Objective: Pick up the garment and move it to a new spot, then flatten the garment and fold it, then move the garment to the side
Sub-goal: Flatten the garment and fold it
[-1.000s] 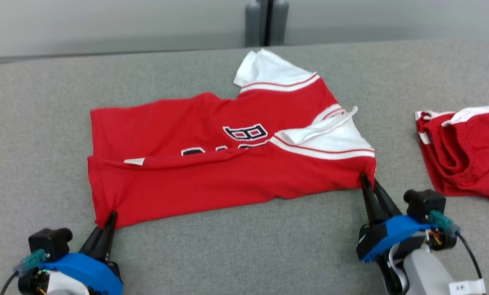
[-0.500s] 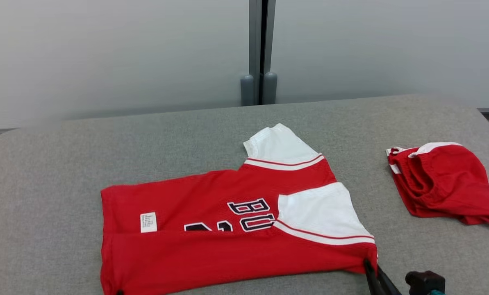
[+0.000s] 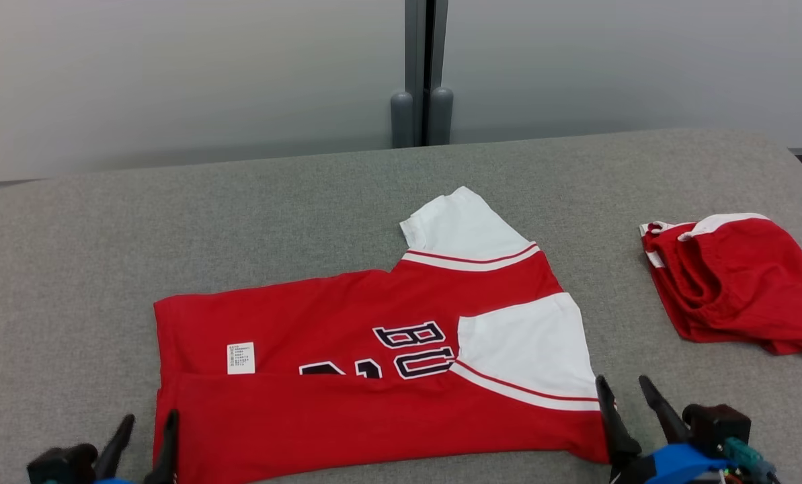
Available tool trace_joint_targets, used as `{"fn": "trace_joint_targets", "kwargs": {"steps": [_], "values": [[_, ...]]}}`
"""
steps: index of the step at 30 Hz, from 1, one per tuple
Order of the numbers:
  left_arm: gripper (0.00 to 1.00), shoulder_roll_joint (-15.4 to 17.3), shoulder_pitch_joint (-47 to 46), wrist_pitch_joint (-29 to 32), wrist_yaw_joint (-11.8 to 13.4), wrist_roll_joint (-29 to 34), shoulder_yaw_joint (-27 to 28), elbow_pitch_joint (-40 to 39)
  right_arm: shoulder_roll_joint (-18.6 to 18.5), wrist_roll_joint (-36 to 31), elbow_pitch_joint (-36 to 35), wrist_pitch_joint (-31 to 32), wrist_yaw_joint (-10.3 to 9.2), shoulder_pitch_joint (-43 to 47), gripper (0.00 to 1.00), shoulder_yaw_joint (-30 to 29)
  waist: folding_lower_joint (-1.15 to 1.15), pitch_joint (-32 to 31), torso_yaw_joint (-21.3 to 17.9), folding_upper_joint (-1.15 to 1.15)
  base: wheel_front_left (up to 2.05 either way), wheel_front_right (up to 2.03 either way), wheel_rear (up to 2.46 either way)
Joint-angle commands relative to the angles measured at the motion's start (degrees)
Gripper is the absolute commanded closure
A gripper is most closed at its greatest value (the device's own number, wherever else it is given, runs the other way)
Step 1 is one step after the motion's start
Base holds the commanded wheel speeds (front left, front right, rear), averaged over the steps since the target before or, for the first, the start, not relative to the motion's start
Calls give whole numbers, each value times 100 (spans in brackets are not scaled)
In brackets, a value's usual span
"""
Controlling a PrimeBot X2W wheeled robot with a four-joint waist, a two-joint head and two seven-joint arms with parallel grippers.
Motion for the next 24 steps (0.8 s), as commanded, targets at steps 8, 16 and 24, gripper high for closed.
{"fn": "trace_joint_targets", "kwargs": {"steps": [8,16,24], "values": [[0,191,-1063,3,-5,207,308,-10,-26,-197,-321,-3,0,-909,0,145,0,662,18,0,0,0,0],[0,836,-1994,3,-7,-530,-364,377,-32,-208,-471,-3,0,-1791,0,729,0,1327,-154,0,0,0,0],[0,1251,-2387,4,-7,-1203,-961,314,-29,-281,-462,-3,0,-2365,0,869,0,1772,-228,0,0,0,0]]}}
